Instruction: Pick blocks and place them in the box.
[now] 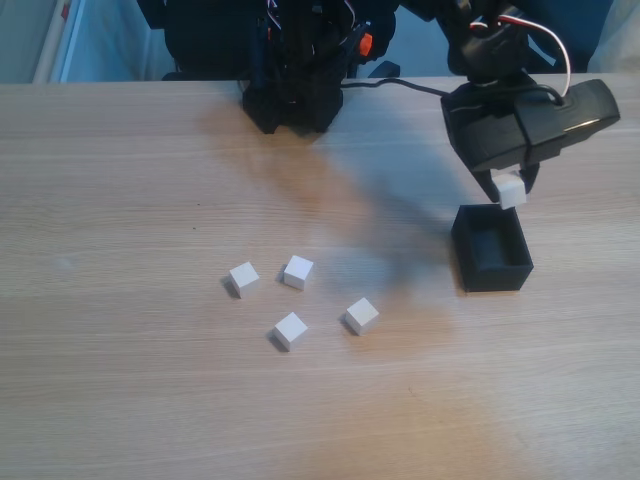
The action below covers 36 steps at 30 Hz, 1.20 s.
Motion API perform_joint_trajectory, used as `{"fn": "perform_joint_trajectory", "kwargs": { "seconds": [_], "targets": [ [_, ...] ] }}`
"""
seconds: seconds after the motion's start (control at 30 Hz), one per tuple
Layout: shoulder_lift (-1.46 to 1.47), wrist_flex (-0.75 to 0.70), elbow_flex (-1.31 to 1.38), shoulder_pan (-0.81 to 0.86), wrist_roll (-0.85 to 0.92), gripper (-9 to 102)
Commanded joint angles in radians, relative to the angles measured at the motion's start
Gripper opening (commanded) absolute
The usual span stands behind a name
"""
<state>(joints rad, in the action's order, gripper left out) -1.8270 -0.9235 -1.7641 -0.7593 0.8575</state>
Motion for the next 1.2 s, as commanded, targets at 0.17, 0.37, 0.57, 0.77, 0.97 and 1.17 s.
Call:
{"fn": "perform_joint_trajectory", "kwargs": {
  "seconds": [0.17,0.37,0.57,0.77,0.97,1.17],
  "targets": [
    [0.029,0.018,0.078,0.037,0.021,17],
    [0.000,-0.035,0.072,0.071,0.023,14],
    [-0.186,-0.094,-0.106,0.178,0.112,11],
    [-0.414,-0.129,-0.373,0.319,0.288,14],
    [-0.629,-0.038,-0.614,0.408,0.492,18],
    [-0.650,0.114,-0.730,0.494,0.661,19]
  ]
}}
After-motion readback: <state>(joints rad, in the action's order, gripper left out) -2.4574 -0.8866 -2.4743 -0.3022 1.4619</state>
